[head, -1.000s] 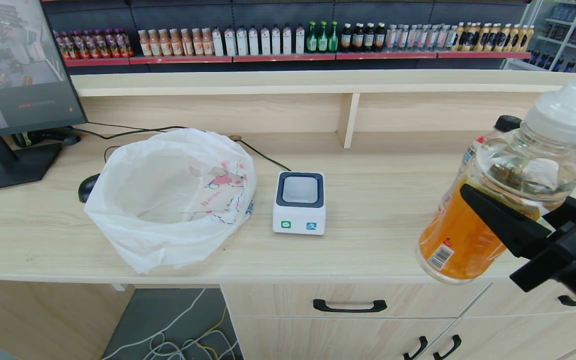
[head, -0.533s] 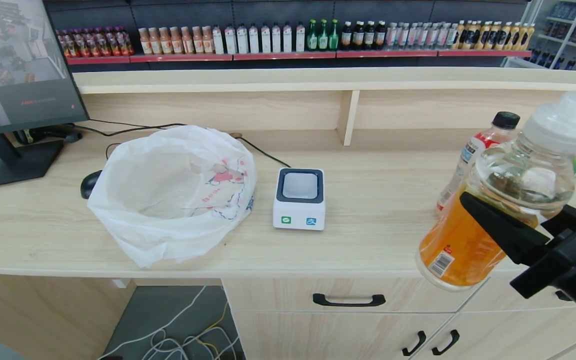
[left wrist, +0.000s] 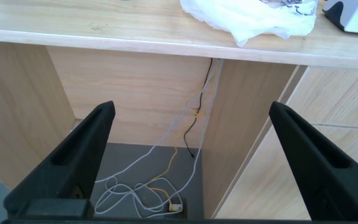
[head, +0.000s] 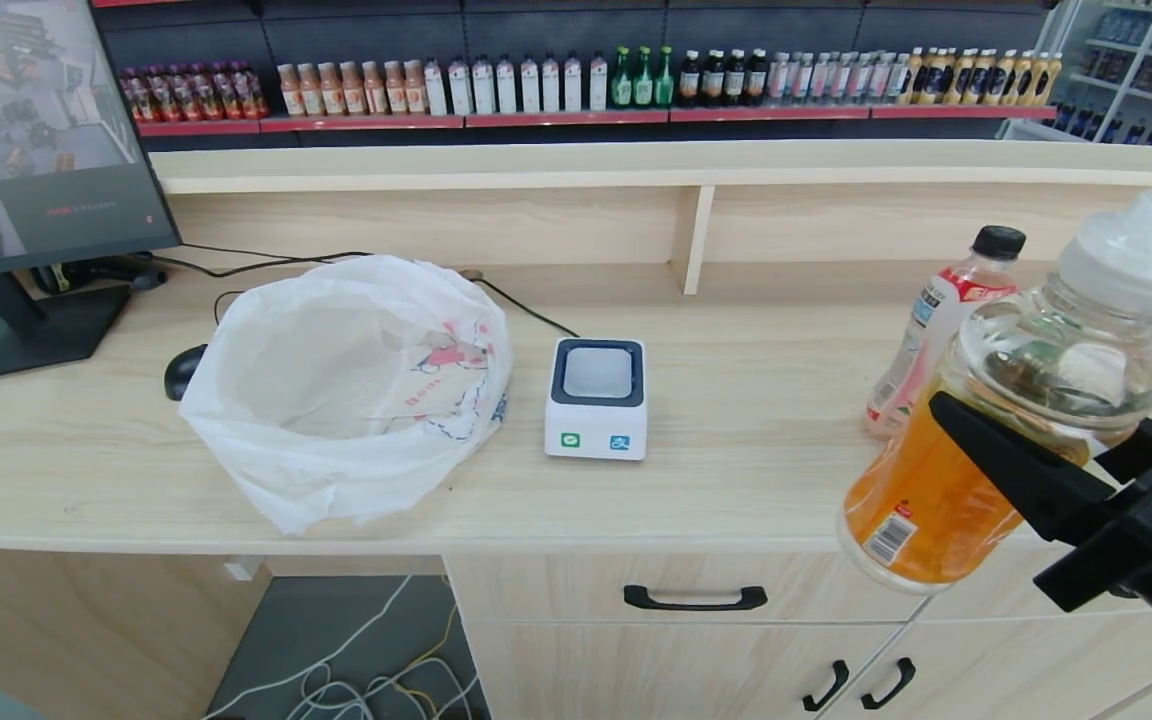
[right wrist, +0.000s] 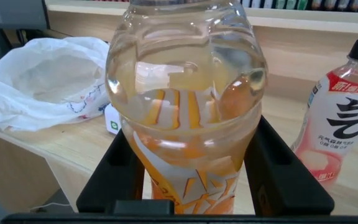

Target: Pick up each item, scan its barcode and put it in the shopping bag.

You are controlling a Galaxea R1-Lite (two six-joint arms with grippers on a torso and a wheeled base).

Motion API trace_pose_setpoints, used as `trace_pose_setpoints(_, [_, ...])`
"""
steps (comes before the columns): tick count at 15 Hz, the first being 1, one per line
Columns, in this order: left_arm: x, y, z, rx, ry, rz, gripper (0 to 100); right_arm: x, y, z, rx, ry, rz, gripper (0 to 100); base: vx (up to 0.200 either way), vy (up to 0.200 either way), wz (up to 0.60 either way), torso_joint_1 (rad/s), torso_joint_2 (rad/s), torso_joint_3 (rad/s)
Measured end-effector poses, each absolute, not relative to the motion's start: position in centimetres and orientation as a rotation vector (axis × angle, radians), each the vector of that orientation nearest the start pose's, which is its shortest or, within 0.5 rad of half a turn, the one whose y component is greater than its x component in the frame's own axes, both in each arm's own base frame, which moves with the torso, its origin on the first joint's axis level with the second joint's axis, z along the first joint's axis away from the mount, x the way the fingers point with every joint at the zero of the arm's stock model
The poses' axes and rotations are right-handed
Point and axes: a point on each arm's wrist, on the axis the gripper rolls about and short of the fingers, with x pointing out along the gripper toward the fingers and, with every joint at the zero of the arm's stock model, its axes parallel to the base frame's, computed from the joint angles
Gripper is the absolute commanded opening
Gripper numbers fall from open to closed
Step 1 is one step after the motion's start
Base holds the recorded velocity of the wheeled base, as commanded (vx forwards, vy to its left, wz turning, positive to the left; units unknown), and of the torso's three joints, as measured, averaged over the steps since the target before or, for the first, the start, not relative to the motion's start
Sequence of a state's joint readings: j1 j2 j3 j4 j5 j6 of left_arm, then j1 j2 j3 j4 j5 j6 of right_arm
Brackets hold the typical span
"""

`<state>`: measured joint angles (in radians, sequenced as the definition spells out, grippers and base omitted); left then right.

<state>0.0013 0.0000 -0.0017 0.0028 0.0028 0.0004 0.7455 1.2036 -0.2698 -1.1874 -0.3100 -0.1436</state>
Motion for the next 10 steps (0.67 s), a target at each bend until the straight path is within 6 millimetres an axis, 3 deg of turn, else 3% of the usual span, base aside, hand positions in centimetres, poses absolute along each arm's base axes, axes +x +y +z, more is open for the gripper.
trace_pose_setpoints(9, [-2.29, 0.00, 7.58, -0.004, 0.000, 0.004, 100, 11.89, 10.04, 21.15, -0.010, -0.255, 0.416, 0, 0.000, 0.200, 0.00, 0.005, 0.00, 0.002])
trace_pose_setpoints(10, [-2.29, 0.00, 7.57, -0.004, 0.001, 0.004, 100, 11.93, 10.05, 21.27, -0.010, -0.260, 0.413, 0, 0.000, 0.000, 0.00, 0.000, 0.00, 0.000])
